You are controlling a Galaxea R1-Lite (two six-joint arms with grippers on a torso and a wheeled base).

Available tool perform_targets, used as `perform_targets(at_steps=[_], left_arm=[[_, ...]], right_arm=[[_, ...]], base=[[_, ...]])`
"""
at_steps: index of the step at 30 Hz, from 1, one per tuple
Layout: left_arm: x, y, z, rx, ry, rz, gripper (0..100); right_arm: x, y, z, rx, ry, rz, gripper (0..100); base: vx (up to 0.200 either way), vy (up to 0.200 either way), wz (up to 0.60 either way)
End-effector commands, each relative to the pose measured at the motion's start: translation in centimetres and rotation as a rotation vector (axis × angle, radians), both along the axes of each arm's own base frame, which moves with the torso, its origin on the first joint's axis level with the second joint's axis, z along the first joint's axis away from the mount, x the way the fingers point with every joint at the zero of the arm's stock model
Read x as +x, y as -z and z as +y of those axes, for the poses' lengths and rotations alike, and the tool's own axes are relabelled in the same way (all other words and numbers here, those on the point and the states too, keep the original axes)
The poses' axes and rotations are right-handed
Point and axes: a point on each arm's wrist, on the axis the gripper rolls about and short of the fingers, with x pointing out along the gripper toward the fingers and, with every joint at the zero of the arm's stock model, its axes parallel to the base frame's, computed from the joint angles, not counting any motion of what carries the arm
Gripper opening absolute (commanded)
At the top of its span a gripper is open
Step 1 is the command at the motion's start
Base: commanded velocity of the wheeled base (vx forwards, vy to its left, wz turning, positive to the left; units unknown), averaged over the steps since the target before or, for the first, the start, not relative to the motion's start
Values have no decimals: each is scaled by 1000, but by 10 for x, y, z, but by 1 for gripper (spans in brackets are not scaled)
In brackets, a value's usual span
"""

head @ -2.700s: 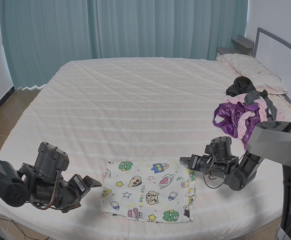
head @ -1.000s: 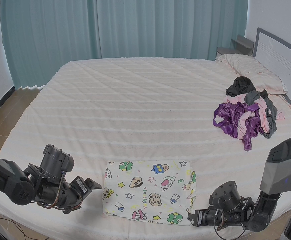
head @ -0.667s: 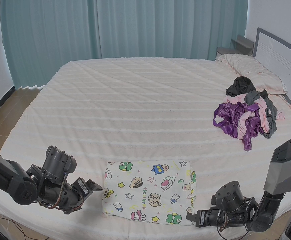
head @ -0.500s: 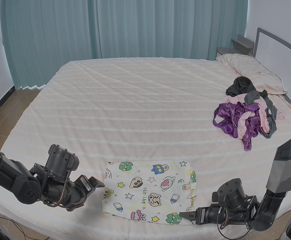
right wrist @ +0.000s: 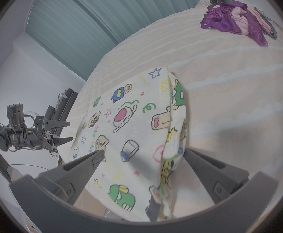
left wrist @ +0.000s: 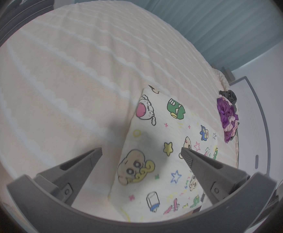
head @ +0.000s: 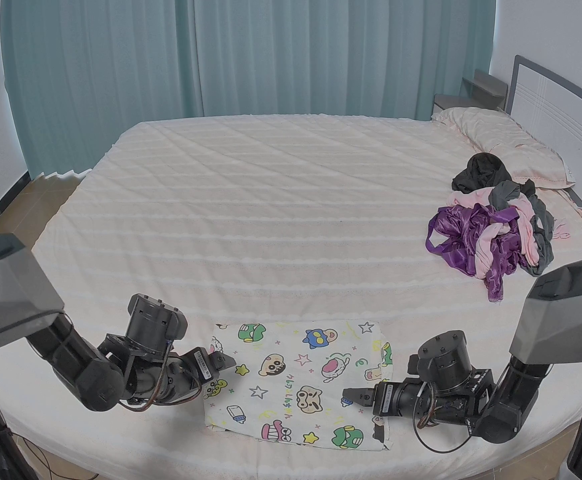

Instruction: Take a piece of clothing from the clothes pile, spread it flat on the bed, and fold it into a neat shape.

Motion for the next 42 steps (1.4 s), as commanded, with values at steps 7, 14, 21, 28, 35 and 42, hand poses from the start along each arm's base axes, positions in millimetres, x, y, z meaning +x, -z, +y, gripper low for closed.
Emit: perform_targets(at_steps=[7,14,21,28,35,42], left_arm=[[14,47,-12,27,82,-3,100],[14,43,-16,-12,109,-31,100],[16,40,-18,-21,111,-46,100],[16,40,-22,-28,117,-52,0],[14,33,-21,-32,117,-69,0],[6,21,-16,-49,106,-81,0]], right_arm=[[20,24,5,-22,28,32,100],[28,23,-8,-25,72,29,100],[26,26,5,-11,31,24,100],[30,33,18,38,10,47,0],[29,33,17,108,-11,46,0],[28,40,16,111,-7,35,0]], base=[[0,0,0],[0,0,0],[0,0,0],[0,0,0],[0,0,0],[0,0,0]])
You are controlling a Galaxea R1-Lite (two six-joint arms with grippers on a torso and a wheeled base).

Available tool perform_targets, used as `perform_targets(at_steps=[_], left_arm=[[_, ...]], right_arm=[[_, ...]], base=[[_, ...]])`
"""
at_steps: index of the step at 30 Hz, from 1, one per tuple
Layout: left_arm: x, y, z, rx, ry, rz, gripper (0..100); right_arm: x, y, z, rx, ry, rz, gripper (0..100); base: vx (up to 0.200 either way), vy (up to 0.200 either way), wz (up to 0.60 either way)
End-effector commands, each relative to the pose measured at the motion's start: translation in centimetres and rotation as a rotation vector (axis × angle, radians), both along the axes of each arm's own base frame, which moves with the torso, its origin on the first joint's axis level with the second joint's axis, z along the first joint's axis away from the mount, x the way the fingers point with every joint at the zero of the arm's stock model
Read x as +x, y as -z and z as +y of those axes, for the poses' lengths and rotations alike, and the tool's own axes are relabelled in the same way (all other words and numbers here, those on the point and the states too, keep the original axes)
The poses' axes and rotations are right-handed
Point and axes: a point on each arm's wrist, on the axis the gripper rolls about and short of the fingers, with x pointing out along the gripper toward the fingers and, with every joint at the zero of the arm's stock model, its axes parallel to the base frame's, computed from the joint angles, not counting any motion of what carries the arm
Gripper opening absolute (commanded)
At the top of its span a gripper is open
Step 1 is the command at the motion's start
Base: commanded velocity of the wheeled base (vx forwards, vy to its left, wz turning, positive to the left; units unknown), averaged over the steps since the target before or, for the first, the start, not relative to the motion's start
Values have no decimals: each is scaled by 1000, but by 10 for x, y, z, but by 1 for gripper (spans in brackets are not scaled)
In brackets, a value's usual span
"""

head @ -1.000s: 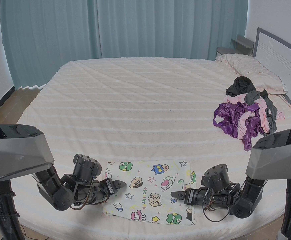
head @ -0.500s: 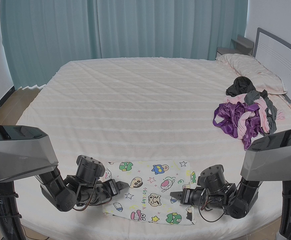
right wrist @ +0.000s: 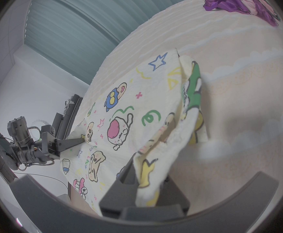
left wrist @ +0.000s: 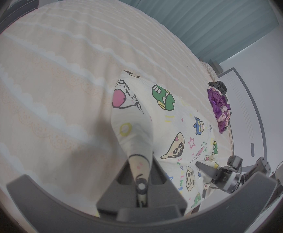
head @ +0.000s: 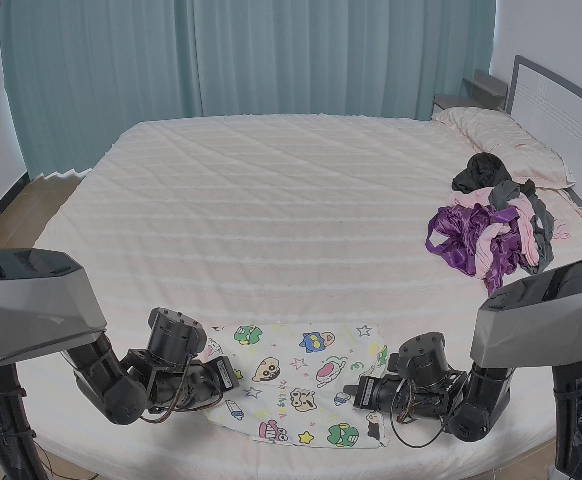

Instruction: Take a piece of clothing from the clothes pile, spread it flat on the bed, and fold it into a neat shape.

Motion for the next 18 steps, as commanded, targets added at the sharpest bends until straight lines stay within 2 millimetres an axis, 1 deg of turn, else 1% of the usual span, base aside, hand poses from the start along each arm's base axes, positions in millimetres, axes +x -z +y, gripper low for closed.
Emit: perform_targets(at_steps=[1,5,10,18], left_arm=[[-5,-11,4,-25,-14,-16,0],[-5,-14,3,-41,-26,-17,0],[-7,-13,5,-41,-39,-8,0],[-8,-13,7,-37,-51,-3,0]], right_arm=[[-2,7,-2,-13,0,19,0],[-1,6,-1,-8,1,17,0],[0,6,0,4,12,23,0],[1,5,0,9,20,9,0]], base=[[0,0,0],[0,0,0],[0,0,0],[0,200,0]])
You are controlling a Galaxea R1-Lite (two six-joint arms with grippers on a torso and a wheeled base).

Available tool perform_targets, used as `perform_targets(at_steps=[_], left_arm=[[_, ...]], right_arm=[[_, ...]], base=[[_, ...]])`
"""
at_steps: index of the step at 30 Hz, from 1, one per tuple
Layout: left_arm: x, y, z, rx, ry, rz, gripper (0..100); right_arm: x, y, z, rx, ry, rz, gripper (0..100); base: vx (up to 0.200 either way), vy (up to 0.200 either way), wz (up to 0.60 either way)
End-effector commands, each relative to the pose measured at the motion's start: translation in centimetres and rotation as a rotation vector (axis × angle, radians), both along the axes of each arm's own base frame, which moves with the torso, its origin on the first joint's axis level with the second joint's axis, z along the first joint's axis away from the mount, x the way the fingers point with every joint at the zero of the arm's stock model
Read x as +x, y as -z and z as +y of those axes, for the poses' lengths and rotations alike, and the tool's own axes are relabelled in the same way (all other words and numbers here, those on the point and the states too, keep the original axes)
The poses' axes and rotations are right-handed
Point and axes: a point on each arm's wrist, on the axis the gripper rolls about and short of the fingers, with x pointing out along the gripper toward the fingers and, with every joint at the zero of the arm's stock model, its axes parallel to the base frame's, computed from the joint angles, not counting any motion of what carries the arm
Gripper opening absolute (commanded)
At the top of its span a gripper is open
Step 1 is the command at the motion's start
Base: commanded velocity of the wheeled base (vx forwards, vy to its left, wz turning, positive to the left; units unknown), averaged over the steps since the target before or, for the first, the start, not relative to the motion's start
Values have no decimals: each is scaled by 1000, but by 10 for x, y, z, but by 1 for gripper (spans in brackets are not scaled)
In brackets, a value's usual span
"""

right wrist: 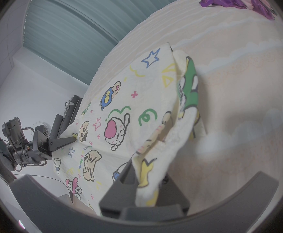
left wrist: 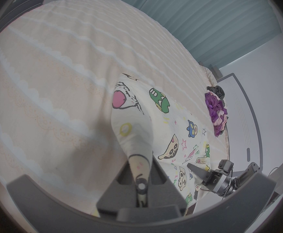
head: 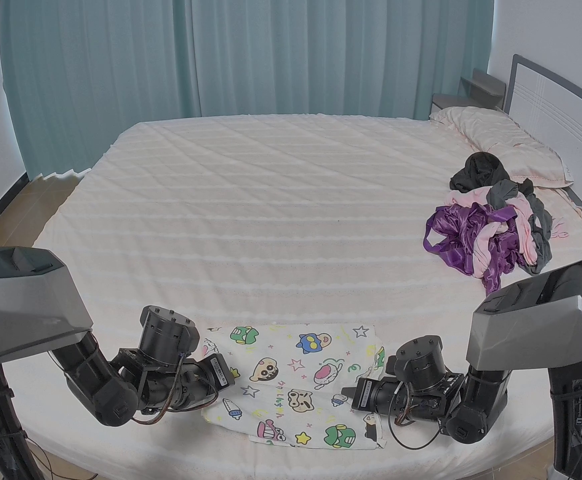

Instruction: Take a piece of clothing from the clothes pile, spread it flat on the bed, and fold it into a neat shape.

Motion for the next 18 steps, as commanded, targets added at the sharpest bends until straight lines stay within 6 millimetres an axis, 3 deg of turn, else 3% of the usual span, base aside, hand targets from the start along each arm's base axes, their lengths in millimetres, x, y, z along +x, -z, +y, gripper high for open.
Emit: perform_targets(at_steps=[1,18], left_arm=[[-1,-1,1,2,-4,-2,0],[-5,2,3,13,-4,15,0]], right_arm=[[1,-1,0,7,4,-16,0],[1,-6,0,35,12,-63,0]], base=[[0,200,0],[0,200,0]])
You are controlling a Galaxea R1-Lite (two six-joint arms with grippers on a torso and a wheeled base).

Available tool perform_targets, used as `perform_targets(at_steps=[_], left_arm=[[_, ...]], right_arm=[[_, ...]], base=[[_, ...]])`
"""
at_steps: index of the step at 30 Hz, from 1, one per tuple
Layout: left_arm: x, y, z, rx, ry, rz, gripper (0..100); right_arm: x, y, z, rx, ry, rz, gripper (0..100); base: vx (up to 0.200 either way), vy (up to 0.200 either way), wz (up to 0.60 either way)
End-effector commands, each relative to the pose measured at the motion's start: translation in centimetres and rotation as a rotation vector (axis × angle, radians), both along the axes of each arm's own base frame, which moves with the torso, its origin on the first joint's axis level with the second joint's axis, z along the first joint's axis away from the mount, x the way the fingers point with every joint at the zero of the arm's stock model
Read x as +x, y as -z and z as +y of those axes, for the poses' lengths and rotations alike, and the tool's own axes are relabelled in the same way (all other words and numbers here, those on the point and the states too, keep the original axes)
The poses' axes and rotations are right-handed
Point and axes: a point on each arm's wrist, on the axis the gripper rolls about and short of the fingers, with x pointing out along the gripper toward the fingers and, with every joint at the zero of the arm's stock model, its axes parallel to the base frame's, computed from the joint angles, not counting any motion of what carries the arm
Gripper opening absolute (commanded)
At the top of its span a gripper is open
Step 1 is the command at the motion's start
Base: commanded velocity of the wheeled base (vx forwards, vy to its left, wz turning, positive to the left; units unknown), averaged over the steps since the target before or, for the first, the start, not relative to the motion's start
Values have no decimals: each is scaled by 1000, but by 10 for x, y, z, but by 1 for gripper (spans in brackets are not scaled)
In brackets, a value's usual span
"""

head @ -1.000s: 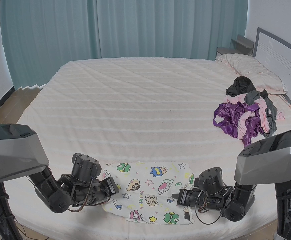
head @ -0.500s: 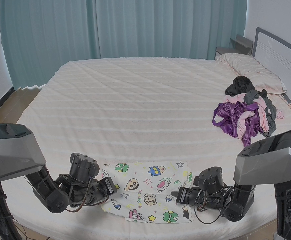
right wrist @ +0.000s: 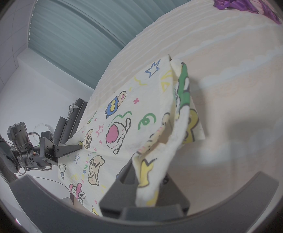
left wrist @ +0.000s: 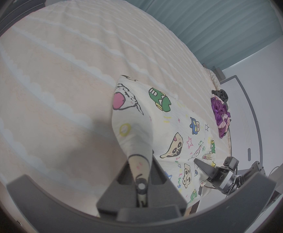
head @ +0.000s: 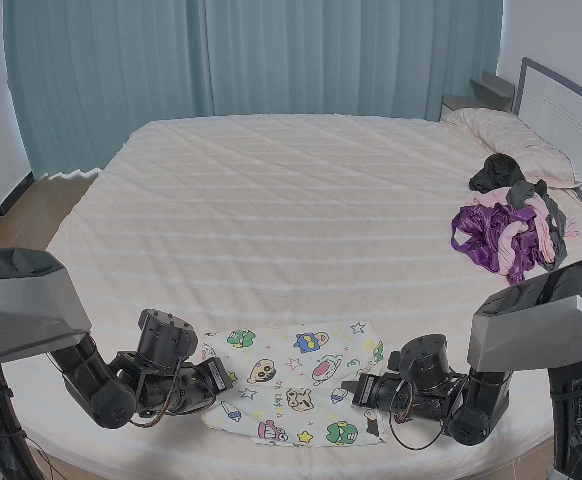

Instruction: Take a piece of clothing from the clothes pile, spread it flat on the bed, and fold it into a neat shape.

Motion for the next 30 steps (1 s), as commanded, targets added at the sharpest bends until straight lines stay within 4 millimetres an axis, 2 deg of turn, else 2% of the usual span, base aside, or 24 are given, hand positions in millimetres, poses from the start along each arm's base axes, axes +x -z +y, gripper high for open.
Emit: perform_targets(at_steps=[1,16,26,27,30], left_arm=[[-1,0,0,1,0,1,0],[0,3,0,3,0,6,0],[-3,7,1,16,6,26,0],[-7,9,2,20,12,35,100],[-9,8,2,11,20,22,100]], right_arm=[[0,-1,0,2,0,-2,0],[-3,-3,-3,7,4,-17,0],[-5,0,-5,-10,17,-17,0],[-6,0,-5,-13,16,-13,100],[-10,0,-9,-24,13,-4,100]], base=[[0,200,0],[0,200,0],[0,0,0],[0,0,0],[0,0,0]])
